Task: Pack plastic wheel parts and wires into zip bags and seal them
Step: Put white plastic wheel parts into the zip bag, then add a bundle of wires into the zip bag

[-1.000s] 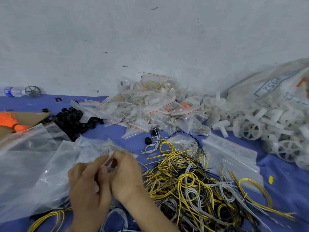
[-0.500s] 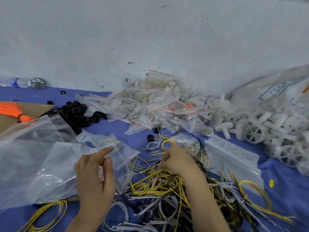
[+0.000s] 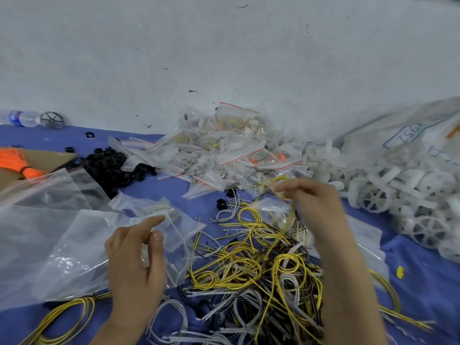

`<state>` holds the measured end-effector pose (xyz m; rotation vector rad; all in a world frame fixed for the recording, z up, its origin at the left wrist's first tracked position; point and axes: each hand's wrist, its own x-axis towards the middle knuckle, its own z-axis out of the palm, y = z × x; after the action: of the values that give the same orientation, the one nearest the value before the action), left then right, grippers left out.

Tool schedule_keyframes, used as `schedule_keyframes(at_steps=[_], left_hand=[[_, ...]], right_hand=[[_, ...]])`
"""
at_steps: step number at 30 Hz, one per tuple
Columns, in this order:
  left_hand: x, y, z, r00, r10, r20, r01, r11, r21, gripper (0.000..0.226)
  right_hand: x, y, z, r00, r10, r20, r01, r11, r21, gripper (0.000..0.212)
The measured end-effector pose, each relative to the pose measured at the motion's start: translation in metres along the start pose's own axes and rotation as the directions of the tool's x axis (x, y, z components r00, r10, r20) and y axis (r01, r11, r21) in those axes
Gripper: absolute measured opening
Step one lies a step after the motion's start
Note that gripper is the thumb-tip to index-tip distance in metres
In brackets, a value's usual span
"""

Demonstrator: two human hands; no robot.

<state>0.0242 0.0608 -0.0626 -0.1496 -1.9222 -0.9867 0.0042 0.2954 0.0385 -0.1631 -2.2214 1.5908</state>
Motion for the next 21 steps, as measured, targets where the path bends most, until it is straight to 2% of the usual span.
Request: schedule_keyframes(at_steps=[2, 4, 6, 8, 10, 13, 16, 19, 21], left_hand=[[0.000, 0.000, -0.001, 1.000, -0.006, 0.005, 0.006, 1.000, 0.002, 0.027], [0.000, 0.000, -0.001, 1.000, -0.006, 0.007, 0.006, 1.000, -0.005, 0.026], [0.000, 0.000, 0.000, 1.000, 0.004, -0.002, -0.004, 1.000, -0.005, 0.025], [-0.001, 0.001, 0.001, 1.000, 0.001, -0.009, -0.001, 1.000, -0.004, 0.024], [-0.001, 0.000, 0.001, 1.000, -0.017, -0.007, 0.017, 1.000, -0.004, 0.024], [-0.003, 0.000, 0.000, 1.000, -0.020, -0.006, 0.020, 1.000, -0.002, 0.025], [-0.002, 0.000, -0.001, 1.000, -0.027, 0.002, 0.027, 1.000, 0.002, 0.024], [-0.001, 0.001, 0.000, 0.999, -0.034, 0.004, 0.034, 0.999, -0.010, 0.024], [0.000, 0.001, 0.000, 0.999, -0.035, 0.007, 0.035, 0.999, -0.023, 0.024]], right_hand=[[-0.001, -0.003, -0.031, 0.994, -0.004, -0.109, 0.012, 0.997, 0.071, 0.045], [-0.005, -0.002, -0.059, 0.981, 0.011, -0.192, 0.000, 0.998, 0.059, 0.042], [-0.009, 0.005, -0.078, 0.956, 0.022, -0.292, -0.055, 0.993, -0.105, 0.040], [-0.007, 0.014, -0.085, 0.935, 0.029, -0.352, -0.165, 0.917, -0.363, 0.032], [0.001, 0.026, -0.081, 0.944, 0.102, -0.313, -0.253, 0.835, -0.489, 0.024], [0.012, 0.042, -0.063, 0.935, 0.324, -0.143, -0.345, 0.740, -0.578, 0.023], [0.017, 0.057, -0.044, 0.901, 0.433, -0.006, -0.318, 0.653, -0.688, 0.020], [0.016, 0.065, -0.038, 0.896, 0.441, 0.044, -0.295, 0.667, -0.685, 0.017], [0.016, 0.060, -0.041, 0.941, 0.338, -0.003, -0.272, 0.751, -0.602, 0.027]])
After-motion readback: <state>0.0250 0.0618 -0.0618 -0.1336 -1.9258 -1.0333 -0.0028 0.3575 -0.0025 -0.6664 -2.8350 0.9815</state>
